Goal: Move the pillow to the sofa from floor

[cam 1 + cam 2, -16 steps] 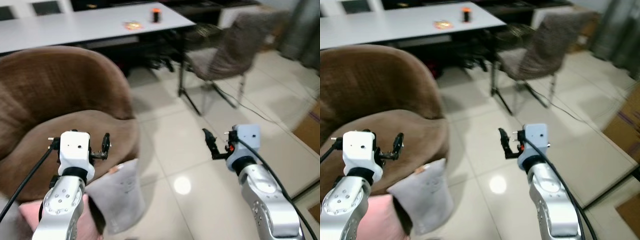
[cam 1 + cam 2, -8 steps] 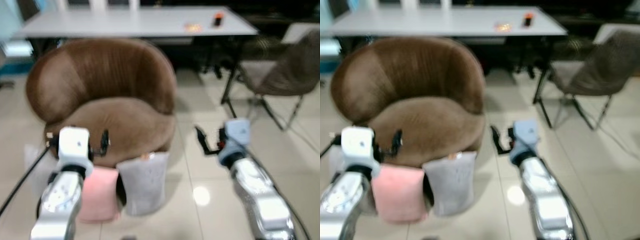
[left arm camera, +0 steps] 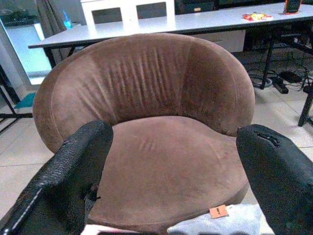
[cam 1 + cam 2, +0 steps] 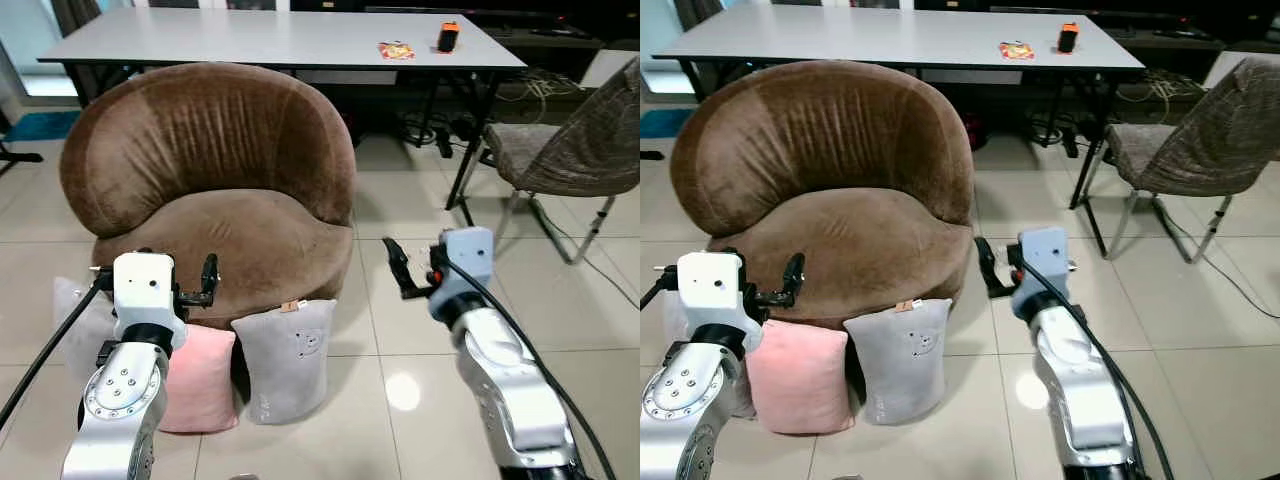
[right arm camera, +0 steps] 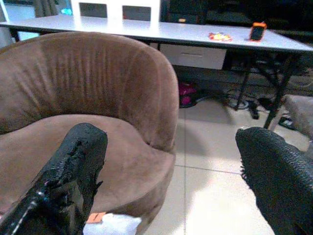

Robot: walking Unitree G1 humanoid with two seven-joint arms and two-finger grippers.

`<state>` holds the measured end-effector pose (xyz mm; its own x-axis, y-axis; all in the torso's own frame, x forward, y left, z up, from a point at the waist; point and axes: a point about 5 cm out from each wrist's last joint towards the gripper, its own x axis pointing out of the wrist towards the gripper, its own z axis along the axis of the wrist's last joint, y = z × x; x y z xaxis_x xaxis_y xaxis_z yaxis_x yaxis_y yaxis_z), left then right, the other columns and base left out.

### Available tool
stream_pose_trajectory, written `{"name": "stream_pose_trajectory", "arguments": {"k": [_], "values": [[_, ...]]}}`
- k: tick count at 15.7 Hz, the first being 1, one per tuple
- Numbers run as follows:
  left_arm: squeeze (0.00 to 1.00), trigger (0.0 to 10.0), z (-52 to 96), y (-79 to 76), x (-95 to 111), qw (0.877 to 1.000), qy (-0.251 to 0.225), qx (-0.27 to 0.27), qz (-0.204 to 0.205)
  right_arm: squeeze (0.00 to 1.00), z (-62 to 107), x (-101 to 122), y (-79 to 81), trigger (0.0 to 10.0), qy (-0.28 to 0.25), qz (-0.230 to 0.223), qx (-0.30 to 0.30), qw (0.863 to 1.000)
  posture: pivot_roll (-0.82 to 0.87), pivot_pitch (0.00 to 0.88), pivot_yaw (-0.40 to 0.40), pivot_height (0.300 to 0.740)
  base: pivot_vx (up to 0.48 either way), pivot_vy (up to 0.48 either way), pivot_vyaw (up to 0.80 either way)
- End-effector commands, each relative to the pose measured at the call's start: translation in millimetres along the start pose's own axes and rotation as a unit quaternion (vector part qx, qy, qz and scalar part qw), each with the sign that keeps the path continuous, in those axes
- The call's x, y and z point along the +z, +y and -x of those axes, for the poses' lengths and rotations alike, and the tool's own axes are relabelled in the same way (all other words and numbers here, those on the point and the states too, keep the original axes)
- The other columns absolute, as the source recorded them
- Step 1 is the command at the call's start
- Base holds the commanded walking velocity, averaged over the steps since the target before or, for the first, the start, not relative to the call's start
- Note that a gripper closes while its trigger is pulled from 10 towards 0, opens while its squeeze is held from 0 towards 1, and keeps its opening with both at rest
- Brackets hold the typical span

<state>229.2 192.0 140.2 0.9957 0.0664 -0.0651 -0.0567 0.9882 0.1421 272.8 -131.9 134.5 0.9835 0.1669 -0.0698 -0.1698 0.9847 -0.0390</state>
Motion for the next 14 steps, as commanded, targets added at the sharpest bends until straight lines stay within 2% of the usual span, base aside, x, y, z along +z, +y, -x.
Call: {"name": "stream_pose_trajectory", "arguments": {"k": [1,2,3,5,7,9,10,14], "values": [[0.0,10.0,-0.1,1.2,1.3,1.0,-0.002,0.003,0.0,0.0,-0.9,-0.2,-5.3,10.0,0.007,0.006,-0.001,1.0,-0.02,0.0,-0.025,0.74,0.274,0.0,0.0],[0.0,10.0,0.0,1.5,1.5,1.0,-0.001,0.005,0.0,0.0,0.4,-1.5,-3.7,10.0,0.009,-0.006,0.013,1.0,-0.01,0.0,-0.034,0.74,0.274,0.0,0.0],[0.0,10.0,0.2,2.6,1.6,1.0,-0.001,0.008,0.001,0.0,2.2,-7.6,-3.2,10.0,0.03,-0.037,0.018,0.999,-0.01,0.0,-0.035,0.74,0.274,0.0,0.0],[0.0,10.0,-0.1,2.6,1.7,1.0,-0.001,0.008,0.001,0.0,1.0,-8.1,-8.3,10.0,0.021,-0.003,-0.006,1.0,-0.01,0.0,-0.035,0.74,0.272,0.0,-0.8],[0.0,10.0,-0.7,2.0,1.8,1.0,-0.001,0.006,0.001,0.0,0.2,-7.5,-12.2,10.0,0.017,0.012,-0.027,0.999,-0.01,0.0,-0.032,0.74,0.27,0.0,-0.8],[0.0,10.0,-1.7,2.2,2.4,1.0,-0.002,0.004,-0.001,0.0,-0.9,-9.5,-18.3,10.0,0.026,0.002,-0.042,0.999,-0.01,0.0,-0.03,0.74,0.272,0.0,0.0],[0.0,10.0,-2.0,2.6,2.7,1.0,-0.003,0.005,-0.002,0.0,-1.0,-11.6,-20.5,10.0,0.031,-0.018,-0.051,0.998,-0.01,0.0,-0.027,0.74,0.262,0.0,0.0],[0.0,10.0,-3.3,2.6,3.3,1.0,-0.003,0.004,-0.003,0.0,-0.6,-9.2,-13.5,10.0,0.023,-0.03,-0.027,0.999,-0.01,0.0,-0.024,0.74,0.262,0.0,0.0]]}}
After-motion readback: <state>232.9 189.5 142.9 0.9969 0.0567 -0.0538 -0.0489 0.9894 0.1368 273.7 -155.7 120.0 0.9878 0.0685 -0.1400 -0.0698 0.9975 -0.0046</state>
